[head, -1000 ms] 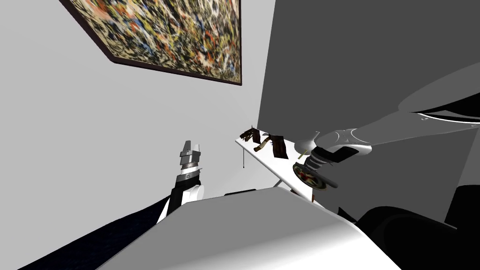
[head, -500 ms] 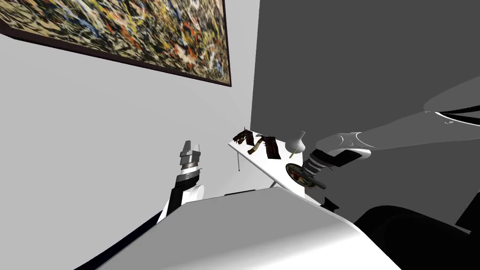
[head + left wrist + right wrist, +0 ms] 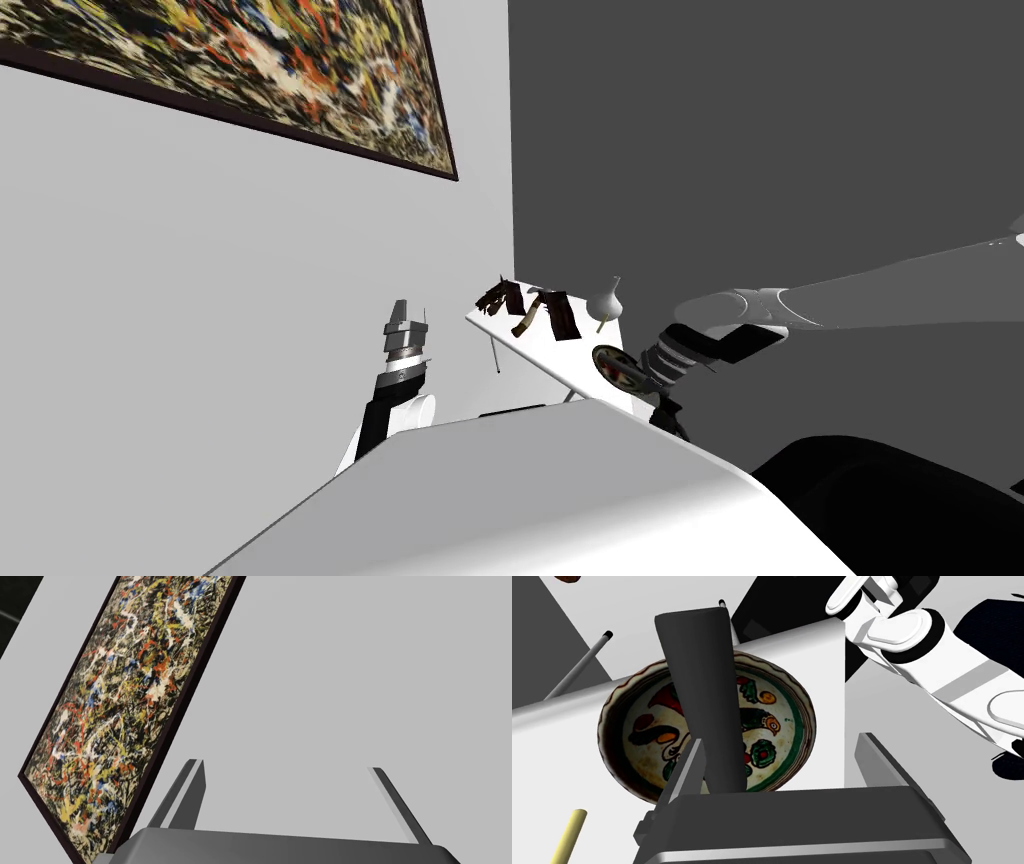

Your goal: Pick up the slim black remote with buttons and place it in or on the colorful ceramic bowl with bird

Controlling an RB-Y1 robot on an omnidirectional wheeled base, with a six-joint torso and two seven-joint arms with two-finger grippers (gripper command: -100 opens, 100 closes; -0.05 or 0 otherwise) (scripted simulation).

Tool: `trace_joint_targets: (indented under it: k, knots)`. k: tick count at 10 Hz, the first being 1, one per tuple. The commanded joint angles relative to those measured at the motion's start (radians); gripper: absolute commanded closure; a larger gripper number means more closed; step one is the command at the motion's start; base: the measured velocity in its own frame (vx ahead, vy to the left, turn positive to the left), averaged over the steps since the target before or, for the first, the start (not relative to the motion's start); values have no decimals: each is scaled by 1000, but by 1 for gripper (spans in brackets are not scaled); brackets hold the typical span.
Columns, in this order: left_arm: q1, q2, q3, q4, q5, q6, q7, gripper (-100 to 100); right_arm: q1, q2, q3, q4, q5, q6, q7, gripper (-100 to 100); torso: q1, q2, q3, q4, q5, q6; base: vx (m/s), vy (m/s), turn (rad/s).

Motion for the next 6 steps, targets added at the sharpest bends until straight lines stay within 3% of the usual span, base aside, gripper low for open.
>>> trace_joint_targets:
  k: [1, 3, 5, 6]
  knots:
    - [0, 0, 0, 0, 0, 0, 0, 0, -50, 18, -3, -16, 50, -39, 0, -100, 0, 0, 0, 0, 0, 0, 44, -25, -274]
    - [0, 0, 0, 0, 0, 0, 0, 0, -134, 89, -10, -102, 110, -93, -10, -100, 3, -2, 0, 0, 1, 0, 242, -20, -421]
    - [0, 0, 0, 0, 0, 0, 0, 0, -164, 123, -10, -102, 167, -157, -10, -100, 4, 1, 0, 0, 1, -1, 83, 43, -244]
    - [0, 0, 0, 0, 0, 0, 0, 0, -164, 123, -10, -102, 194, -158, -10, -100, 6, 5, 3, 1, 2, -1, 28, 23, -91]
